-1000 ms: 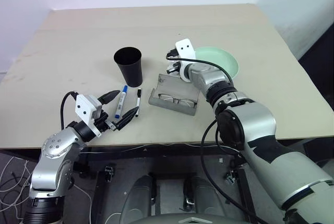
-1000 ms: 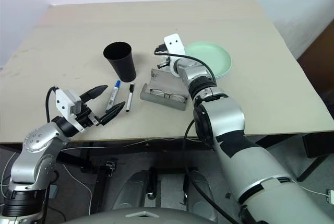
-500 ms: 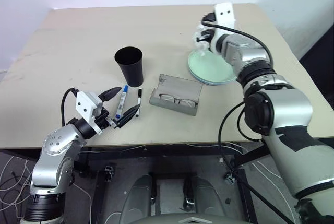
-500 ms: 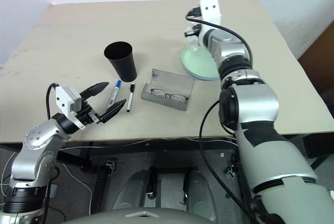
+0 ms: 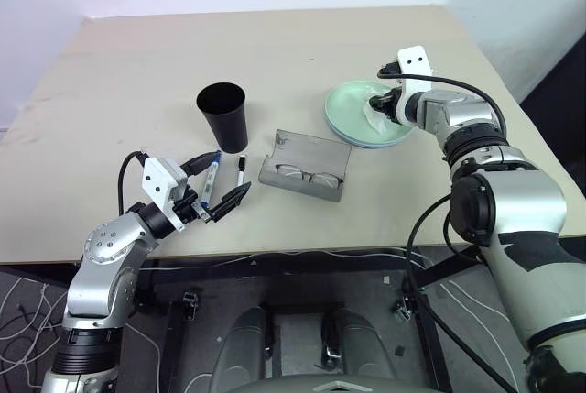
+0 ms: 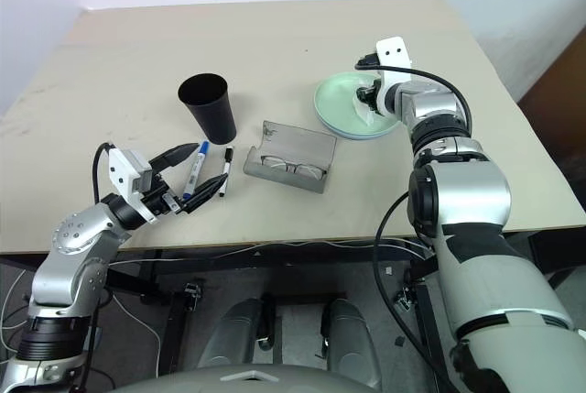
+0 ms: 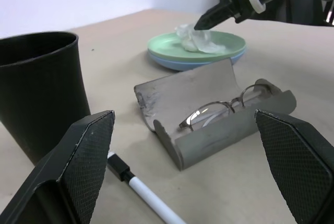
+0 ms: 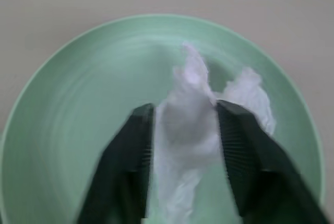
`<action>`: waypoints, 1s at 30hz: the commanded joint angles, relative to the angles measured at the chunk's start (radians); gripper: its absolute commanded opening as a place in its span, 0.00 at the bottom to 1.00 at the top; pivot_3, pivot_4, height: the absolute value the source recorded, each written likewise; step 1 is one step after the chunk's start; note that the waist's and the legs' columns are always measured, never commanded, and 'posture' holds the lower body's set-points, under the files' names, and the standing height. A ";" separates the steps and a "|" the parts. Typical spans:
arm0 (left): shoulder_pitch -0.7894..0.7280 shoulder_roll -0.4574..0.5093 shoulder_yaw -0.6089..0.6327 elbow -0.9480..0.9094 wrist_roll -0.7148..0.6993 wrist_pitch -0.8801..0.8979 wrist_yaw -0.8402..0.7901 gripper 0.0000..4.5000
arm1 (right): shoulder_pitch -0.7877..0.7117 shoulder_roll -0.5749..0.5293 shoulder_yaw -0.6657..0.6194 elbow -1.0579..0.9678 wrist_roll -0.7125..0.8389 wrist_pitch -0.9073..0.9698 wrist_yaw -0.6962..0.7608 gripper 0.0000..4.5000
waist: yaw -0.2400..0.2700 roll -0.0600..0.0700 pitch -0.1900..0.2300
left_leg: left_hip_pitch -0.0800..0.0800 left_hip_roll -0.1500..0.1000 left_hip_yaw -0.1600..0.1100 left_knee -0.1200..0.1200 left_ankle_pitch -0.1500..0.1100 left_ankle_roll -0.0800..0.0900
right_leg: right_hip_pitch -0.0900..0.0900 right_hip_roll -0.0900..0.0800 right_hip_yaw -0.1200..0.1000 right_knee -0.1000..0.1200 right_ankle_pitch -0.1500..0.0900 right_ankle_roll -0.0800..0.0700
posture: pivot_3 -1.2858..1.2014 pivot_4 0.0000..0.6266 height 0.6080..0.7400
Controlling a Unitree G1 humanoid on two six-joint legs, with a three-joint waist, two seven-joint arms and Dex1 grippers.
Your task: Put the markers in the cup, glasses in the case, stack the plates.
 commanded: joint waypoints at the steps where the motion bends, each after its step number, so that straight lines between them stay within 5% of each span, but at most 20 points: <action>1: -0.014 0.001 0.004 -0.004 0.002 -0.024 -0.007 1.00 | -0.034 -0.030 0.033 -0.057 -0.022 -0.007 0.027 0.75 | 0.000 0.000 0.000 | 0.000 0.000 0.000 0.000 0.000 0.000 | 0.000 0.000 0.000 0.000 0.000 0.000 | 0.52 0.24 0.86; 3: -0.015 0.001 0.005 -0.003 0.002 -0.023 -0.008 1.00 | -0.066 -0.039 0.013 -0.072 0.015 0.031 0.092 0.89 | 0.001 0.000 0.000 | 0.000 0.000 0.001 0.000 0.000 0.000 | 0.000 0.000 0.001 -0.001 0.000 0.000 | 0.52 0.24 0.86; 11: -0.011 -0.001 0.009 -0.005 0.006 -0.025 -0.004 1.00 | -0.141 -0.018 -0.026 -0.110 0.129 0.178 0.405 0.89 | 0.000 0.000 0.000 | 0.000 0.005 0.010 0.000 0.000 0.000 | -0.003 0.003 0.005 0.000 0.001 0.000 | 0.52 0.24 0.86; 14: -0.006 -0.003 0.011 -0.012 0.006 -0.025 0.001 1.00 | -0.116 0.011 0.041 -0.148 0.094 0.137 0.481 0.75 | 0.000 0.000 0.000 | 0.000 0.006 0.011 0.000 0.000 0.000 | -0.004 0.003 0.005 -0.001 0.002 -0.002 | 0.52 0.24 0.86; 22: 0.009 -0.006 0.011 -0.030 0.005 -0.022 0.014 1.00 | -0.071 0.107 0.112 -0.116 0.043 -0.003 0.450 0.16 | 0.001 0.000 0.000 | -0.001 0.007 0.013 0.000 0.000 0.000 | -0.005 0.003 0.007 -0.001 0.004 -0.002 | 0.52 0.24 0.86; 25: 0.010 -0.006 0.010 -0.032 0.006 -0.023 0.017 1.00 | -0.048 0.128 0.159 -0.102 -0.001 -0.090 0.461 0.16 | 0.001 0.000 0.000 | -0.001 0.007 0.013 0.000 0.000 0.000 | -0.005 0.004 0.007 -0.001 0.005 -0.003 | 0.52 0.24 0.86; 30: 0.014 -0.005 0.013 -0.042 0.005 -0.022 0.022 1.00 | -0.027 0.172 0.193 -0.052 -0.041 -0.148 0.446 0.00 | 0.001 0.000 0.000 | -0.001 0.007 0.014 0.001 0.000 0.000 | -0.005 0.004 0.007 -0.001 0.005 -0.002 | 0.52 0.24 0.86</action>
